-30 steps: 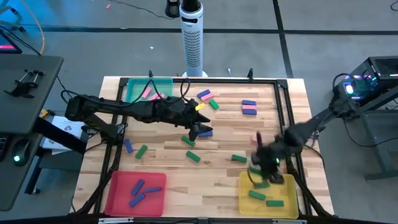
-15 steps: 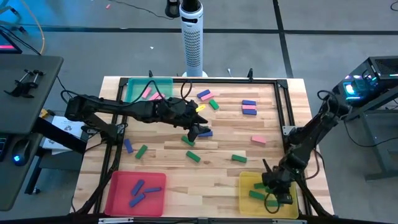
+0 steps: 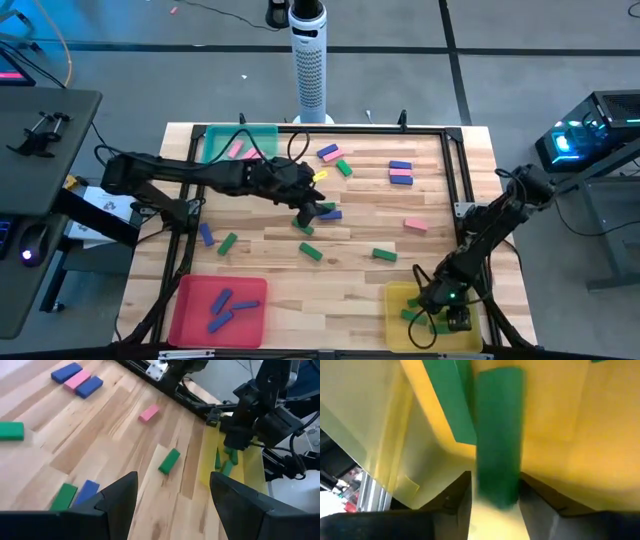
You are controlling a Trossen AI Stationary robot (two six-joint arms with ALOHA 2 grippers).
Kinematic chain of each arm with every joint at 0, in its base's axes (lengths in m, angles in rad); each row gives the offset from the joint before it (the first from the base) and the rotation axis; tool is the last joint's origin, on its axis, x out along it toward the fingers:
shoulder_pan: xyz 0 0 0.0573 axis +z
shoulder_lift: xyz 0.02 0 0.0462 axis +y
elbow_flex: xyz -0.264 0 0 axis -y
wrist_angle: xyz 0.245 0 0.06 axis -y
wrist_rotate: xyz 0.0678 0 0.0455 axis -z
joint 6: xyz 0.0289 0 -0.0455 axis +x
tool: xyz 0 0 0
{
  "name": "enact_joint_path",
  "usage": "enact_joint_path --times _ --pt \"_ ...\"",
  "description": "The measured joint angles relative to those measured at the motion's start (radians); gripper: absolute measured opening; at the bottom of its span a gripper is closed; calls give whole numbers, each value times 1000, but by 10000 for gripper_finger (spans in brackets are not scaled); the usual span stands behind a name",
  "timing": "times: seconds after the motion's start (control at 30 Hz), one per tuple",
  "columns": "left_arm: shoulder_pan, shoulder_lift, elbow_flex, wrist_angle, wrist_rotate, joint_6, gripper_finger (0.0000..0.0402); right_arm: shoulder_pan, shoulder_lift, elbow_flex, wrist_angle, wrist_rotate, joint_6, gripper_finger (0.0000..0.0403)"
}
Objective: Sort blocks
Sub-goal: Put the green block into the yellow bin, then put the blue block into the red bin
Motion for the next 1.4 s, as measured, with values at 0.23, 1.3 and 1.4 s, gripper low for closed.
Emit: enact_joint_path --times 0.23,1.3,1.4 --pt "-8 -77 0 -196 -13 -93 234 -32 -80 134 -229 6 -70 144" --pt "-449 -192 -394 -891 95 -1159 215 -366 -549 451 -466 1381 -165 146" --pt "-435 -215 -443 -891 97 -1212 227 -366 -549 451 -446 1377 -181 146"
